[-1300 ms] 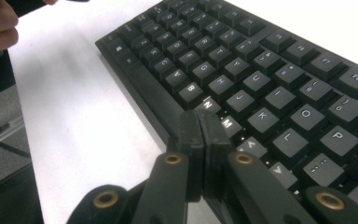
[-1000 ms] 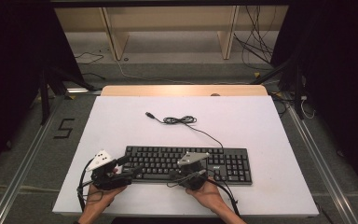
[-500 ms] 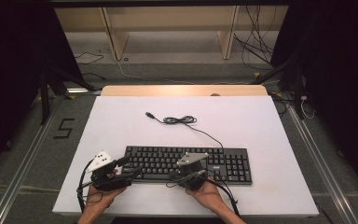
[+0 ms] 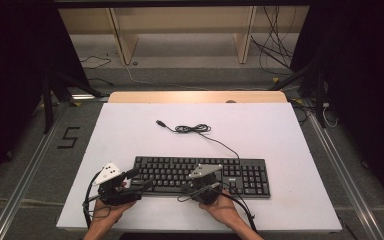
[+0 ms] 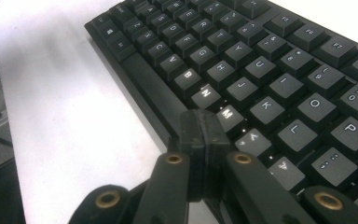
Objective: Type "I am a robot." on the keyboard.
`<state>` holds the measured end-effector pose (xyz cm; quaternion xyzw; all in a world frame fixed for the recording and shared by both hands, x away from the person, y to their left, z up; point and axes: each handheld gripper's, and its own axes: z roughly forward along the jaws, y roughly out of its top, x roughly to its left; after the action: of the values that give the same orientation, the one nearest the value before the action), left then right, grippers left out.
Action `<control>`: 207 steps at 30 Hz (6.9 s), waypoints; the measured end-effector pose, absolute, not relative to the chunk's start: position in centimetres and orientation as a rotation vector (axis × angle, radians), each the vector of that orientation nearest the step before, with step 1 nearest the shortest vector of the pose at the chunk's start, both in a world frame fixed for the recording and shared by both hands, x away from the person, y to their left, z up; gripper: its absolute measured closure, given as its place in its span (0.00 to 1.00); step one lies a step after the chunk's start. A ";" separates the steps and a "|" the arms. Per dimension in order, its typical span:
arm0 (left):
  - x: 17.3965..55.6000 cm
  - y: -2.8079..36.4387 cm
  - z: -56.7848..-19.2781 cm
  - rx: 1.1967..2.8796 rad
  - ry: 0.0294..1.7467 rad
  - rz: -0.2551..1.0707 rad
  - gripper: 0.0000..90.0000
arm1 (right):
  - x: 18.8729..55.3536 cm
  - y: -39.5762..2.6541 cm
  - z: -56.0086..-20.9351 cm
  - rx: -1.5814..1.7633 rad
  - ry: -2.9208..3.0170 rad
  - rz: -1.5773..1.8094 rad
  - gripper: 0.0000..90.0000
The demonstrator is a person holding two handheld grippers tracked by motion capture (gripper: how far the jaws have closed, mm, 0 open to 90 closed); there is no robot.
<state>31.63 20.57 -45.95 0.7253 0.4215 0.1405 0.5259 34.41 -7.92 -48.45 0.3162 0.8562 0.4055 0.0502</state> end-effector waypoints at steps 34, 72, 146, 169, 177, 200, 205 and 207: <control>34.1 19.6 -46.0 1.798 1.076 0.342 0.54 | 34.2 -10.3 -46.1 1.037 2.505 1.447 0.61; 38.4 15.8 -47.9 1.999 1.098 0.268 0.99 | 34.0 -11.6 -45.3 1.047 2.441 1.469 0.38; 34.0 19.0 -45.5 1.802 1.036 0.254 0.34 | 37.7 -10.3 -46.0 1.118 2.467 1.304 0.98; 32.8 19.6 -45.9 1.786 1.015 0.282 0.33 | 39.2 -9.3 -47.4 1.176 2.472 1.186 1.00; 32.5 19.7 -45.9 1.784 1.012 0.287 0.33 | 39.3 -9.3 -47.5 1.172 2.479 1.176 1.00; 32.2 20.2 -46.0 1.770 1.010 0.308 0.31 | 39.1 -9.4 -47.4 1.187 2.468 1.210 0.94; 32.2 20.3 -46.0 1.761 1.014 0.314 0.30 | 38.8 -9.6 -47.0 1.188 2.455 1.250 0.84; 32.2 20.3 -46.0 1.755 1.014 0.316 0.30 | 38.8 -9.6 -46.9 1.180 2.452 1.277 0.77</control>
<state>32.19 20.29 -45.98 0.7316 0.4227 0.1318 0.5183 38.80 -9.61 -46.91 0.3917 0.8139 0.4237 0.0676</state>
